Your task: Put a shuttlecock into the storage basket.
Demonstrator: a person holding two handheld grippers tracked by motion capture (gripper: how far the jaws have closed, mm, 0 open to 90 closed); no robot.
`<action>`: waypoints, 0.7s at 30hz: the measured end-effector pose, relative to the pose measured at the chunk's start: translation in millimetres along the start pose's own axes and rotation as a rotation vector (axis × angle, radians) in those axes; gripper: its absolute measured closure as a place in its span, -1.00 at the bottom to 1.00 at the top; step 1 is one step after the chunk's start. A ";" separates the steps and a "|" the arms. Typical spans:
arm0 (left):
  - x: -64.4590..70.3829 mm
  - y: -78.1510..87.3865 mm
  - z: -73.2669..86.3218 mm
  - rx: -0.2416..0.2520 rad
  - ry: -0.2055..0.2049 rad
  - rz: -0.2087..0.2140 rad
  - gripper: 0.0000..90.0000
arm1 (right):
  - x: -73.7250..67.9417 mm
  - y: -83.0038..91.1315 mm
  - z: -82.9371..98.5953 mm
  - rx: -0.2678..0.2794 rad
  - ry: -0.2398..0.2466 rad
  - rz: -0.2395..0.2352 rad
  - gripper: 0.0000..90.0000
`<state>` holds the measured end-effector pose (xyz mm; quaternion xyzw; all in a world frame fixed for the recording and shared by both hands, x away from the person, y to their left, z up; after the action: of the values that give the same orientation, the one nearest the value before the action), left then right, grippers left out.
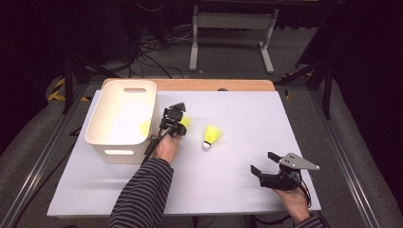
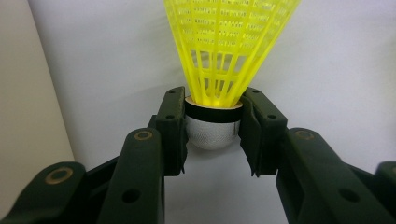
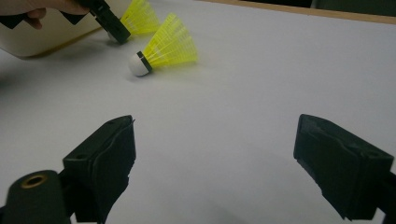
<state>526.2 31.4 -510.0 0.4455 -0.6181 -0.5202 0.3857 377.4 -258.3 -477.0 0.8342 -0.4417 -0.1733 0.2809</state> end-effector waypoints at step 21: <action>12.4 12.5 7.2 0.019 -0.066 0.048 0.42 | 1.3 -2.7 0.8 -0.011 -0.003 0.009 -0.71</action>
<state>513.8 22.5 -498.6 0.4168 -0.6458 -0.5194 0.3735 379.5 -258.4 -479.3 0.8306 -0.4448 -0.1755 0.2855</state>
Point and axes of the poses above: each handheld gripper's, and its own axes: y roughly backward along the jaws, z roughly out of its underside, x roughly to its right, the point moved 9 cm from there along -y, roughly forward along the jaws, and after that the axes turned 12 degrees about -x, right-handed, at the moved point
